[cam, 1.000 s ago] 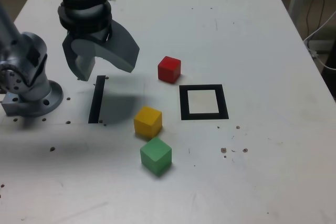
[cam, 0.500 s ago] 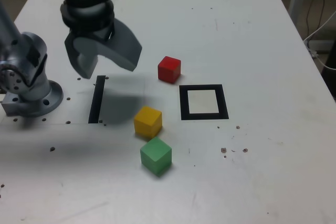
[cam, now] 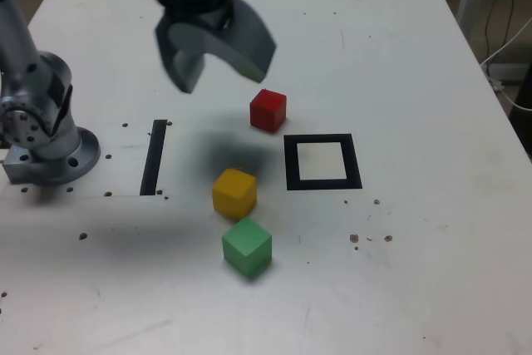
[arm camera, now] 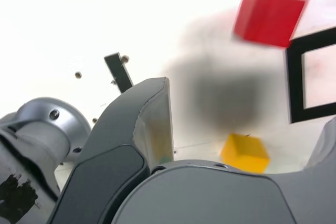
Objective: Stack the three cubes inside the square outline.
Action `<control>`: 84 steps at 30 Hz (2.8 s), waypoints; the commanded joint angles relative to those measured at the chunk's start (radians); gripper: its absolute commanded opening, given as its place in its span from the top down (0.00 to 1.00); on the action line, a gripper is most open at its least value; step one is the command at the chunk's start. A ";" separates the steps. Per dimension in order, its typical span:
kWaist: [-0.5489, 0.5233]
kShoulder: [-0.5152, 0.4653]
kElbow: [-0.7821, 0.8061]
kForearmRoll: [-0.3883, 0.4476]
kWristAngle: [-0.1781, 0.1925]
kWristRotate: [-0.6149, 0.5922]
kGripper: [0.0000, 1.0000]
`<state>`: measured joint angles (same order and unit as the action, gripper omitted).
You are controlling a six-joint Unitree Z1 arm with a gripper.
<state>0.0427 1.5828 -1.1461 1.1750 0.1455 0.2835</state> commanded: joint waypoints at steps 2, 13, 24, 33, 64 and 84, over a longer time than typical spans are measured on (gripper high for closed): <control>0.020 0.064 -0.046 0.008 0.018 0.029 0.01; 0.099 0.243 -0.090 -0.041 0.089 0.112 0.04; 0.097 0.294 -0.056 -0.101 0.069 0.138 0.14; 0.095 0.314 -0.022 -0.152 0.058 0.173 0.20; 0.090 0.316 -0.042 -0.197 0.028 0.233 0.70; -0.085 0.295 -0.332 0.059 -0.097 -0.142 0.71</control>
<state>-0.0353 1.8651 -1.4725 1.2443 0.0547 0.1568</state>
